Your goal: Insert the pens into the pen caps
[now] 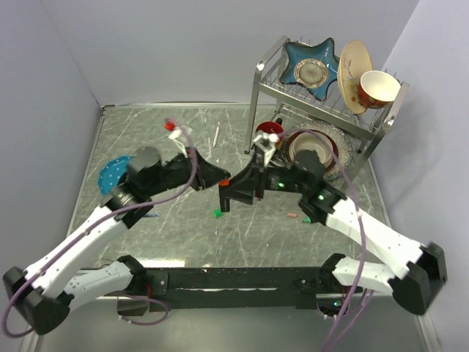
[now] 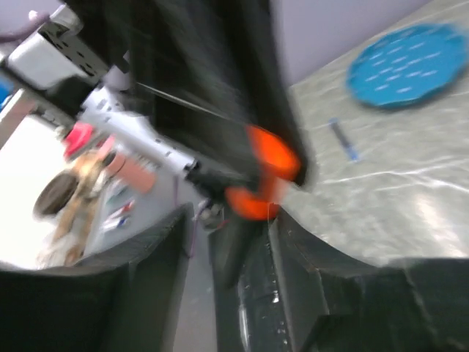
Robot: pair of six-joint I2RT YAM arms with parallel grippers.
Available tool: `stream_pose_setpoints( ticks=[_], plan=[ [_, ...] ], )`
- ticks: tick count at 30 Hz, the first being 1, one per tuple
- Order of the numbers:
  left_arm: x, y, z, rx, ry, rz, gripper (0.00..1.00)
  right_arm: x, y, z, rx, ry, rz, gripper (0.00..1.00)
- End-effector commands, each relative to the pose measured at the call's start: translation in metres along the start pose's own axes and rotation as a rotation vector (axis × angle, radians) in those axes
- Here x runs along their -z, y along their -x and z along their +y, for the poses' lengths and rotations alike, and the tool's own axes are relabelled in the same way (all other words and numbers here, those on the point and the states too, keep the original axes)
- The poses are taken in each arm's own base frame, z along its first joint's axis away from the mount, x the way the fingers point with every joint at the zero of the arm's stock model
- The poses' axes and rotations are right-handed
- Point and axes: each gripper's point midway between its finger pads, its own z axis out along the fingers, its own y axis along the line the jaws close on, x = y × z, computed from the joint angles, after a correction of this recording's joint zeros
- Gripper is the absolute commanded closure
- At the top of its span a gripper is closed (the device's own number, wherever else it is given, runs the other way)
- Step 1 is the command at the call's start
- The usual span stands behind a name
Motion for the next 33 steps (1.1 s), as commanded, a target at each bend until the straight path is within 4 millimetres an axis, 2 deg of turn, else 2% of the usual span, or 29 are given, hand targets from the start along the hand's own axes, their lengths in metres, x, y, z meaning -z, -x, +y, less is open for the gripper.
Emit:
stream_pose_setpoints(
  ticks=[1,2,3,5,6,7,12,16,21,27,33],
  plan=[
    [0.011,-0.034,0.065,0.089,0.197,0.187,0.99,0.031,0.001,-0.004,0.116,-0.118,-0.131,0.19],
    [0.011,-0.037,0.076,0.106,0.223,0.194,0.99,0.035,-0.004,-0.009,0.115,-0.152,-0.135,0.16],
    [0.009,-0.041,0.091,0.115,0.260,0.212,0.99,0.040,-0.017,-0.016,0.100,-0.177,-0.111,0.15],
    [0.011,-0.039,0.125,0.115,0.388,0.192,0.99,0.050,-0.019,-0.011,0.117,-0.188,-0.131,0.12],
    [0.011,-0.048,0.145,0.120,0.457,0.218,0.99,0.053,-0.024,-0.014,0.111,-0.205,-0.130,0.11],
    [0.013,-0.047,0.165,0.124,0.531,0.203,0.99,0.058,-0.021,-0.011,0.122,-0.206,-0.148,0.10],
    [0.010,-0.078,0.229,0.193,0.699,0.246,0.98,0.068,-0.023,-0.015,0.134,-0.252,-0.177,0.09],
    [0.002,-0.094,0.252,0.222,0.719,0.259,0.97,0.074,-0.021,-0.019,0.135,-0.288,-0.204,0.09],
    [0.003,-0.120,0.276,0.264,0.775,0.296,0.94,0.075,-0.023,-0.022,0.133,-0.307,-0.199,0.09],
    [0.008,-0.130,0.284,0.273,0.803,0.302,0.78,0.078,-0.024,-0.025,0.129,-0.328,-0.208,0.09],
    [0.015,-0.141,0.291,0.292,0.837,0.306,0.71,0.081,-0.021,-0.031,0.115,-0.371,-0.219,0.09]
  ],
)
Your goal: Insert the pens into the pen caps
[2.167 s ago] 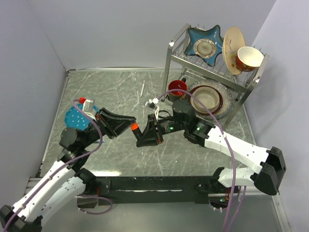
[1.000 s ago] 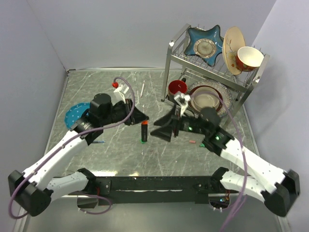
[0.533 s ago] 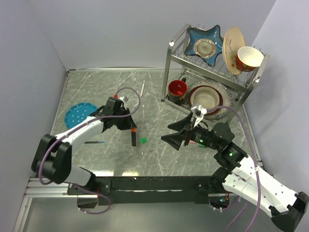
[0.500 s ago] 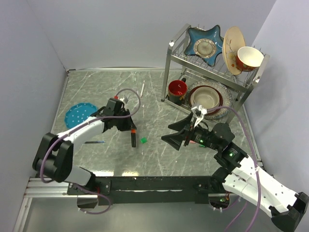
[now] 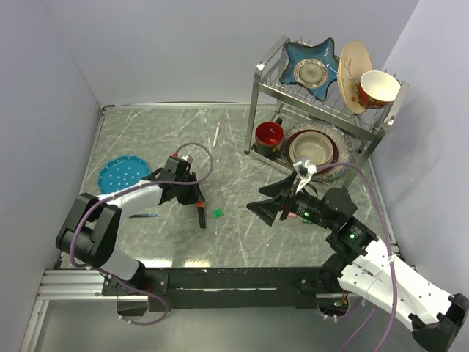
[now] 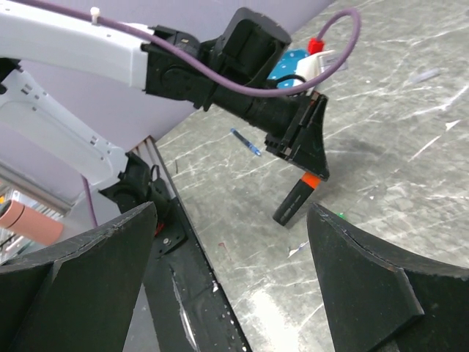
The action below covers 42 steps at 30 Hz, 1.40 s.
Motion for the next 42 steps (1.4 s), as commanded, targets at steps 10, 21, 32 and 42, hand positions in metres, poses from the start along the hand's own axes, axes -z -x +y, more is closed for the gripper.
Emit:
stream_pose_setpoints(
  ticks=[10,21,32,42],
  plan=[
    [0.029,0.046,-0.012,-0.021,0.056,-0.149,0.45,0.006,0.016,-0.010,-0.004,-0.096,-0.045,0.09],
    [0.072,0.167,-0.037,-0.057,0.196,-0.447,0.34,0.008,0.011,-0.030,-0.016,-0.214,-0.014,0.11],
    [0.025,0.254,-0.071,-0.193,0.115,-0.507,0.35,0.011,0.012,-0.030,-0.024,-0.220,-0.021,0.17],
    [-0.050,0.300,-0.093,-0.242,0.046,-0.533,0.41,0.012,0.016,-0.039,0.032,-0.273,-0.009,0.24]
  ],
)
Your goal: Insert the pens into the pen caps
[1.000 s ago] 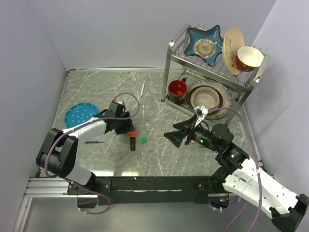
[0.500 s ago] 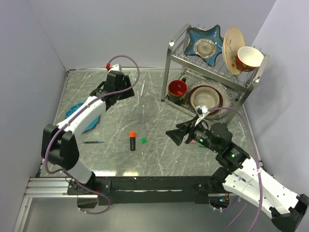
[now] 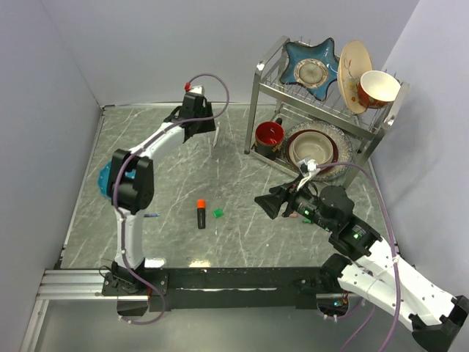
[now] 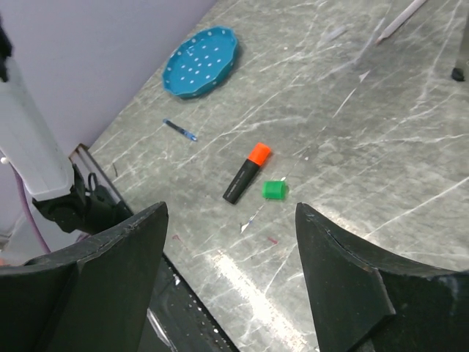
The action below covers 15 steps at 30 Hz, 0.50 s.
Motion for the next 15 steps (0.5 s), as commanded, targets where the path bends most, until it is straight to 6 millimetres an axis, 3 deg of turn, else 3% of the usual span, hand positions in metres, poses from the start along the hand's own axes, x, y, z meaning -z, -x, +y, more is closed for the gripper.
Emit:
stream_pose_setpoints(
  ticks=[1,3,4,7,15],
  plan=[
    [-0.031,0.020,-0.024,-0.033,-0.093,-0.068,0.41,0.002,0.027,0.005,0.042,-0.010,-0.066,0.24],
    [-0.041,0.025,-0.030,-0.034,-0.106,-0.070,0.43,0.000,0.027,0.007,0.039,-0.002,-0.062,0.25],
    [-0.056,0.011,-0.027,-0.036,-0.099,-0.041,0.44,-0.001,0.028,0.007,0.040,-0.001,-0.061,0.25],
    [-0.072,0.005,-0.028,-0.041,-0.100,-0.035,0.46,-0.002,0.029,0.006,0.044,-0.007,-0.066,0.26],
    [-0.094,-0.009,-0.023,-0.019,-0.073,-0.011,0.51,0.002,0.033,-0.005,0.060,-0.066,-0.097,0.27]
  ],
)
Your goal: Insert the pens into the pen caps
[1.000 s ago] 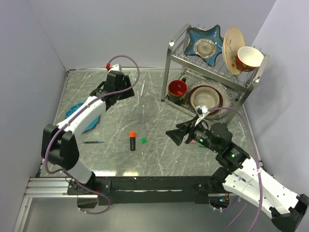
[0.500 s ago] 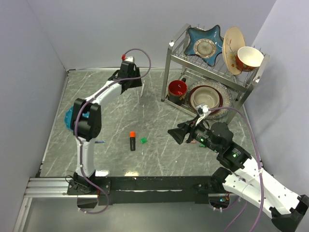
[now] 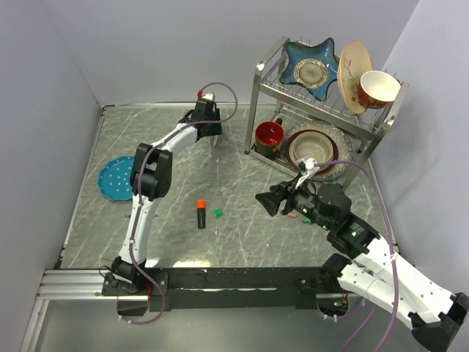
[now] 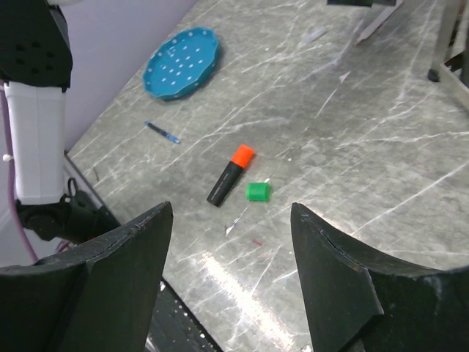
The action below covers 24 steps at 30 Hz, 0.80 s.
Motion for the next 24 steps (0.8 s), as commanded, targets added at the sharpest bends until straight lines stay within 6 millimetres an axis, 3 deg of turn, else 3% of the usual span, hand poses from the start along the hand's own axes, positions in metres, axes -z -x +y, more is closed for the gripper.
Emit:
stream_pose_setpoints(
  ticks=[1,9,18,24],
  plan=[
    [-0.001,0.023,-0.013,0.011,-0.029,-0.059,0.52,0.006,0.032,0.003,0.033,-0.019,-0.097,0.27],
    [-0.010,-0.009,0.000,-0.001,0.020,0.020,0.58,0.005,0.033,0.008,0.041,0.004,-0.096,0.27],
    [-0.009,-0.032,-0.001,-0.052,0.056,0.069,0.66,0.011,0.040,0.009,0.044,0.001,-0.122,0.26],
    [0.000,-0.036,0.002,-0.037,0.079,0.096,0.75,0.013,0.043,0.013,0.044,0.017,-0.128,0.26]
  ],
)
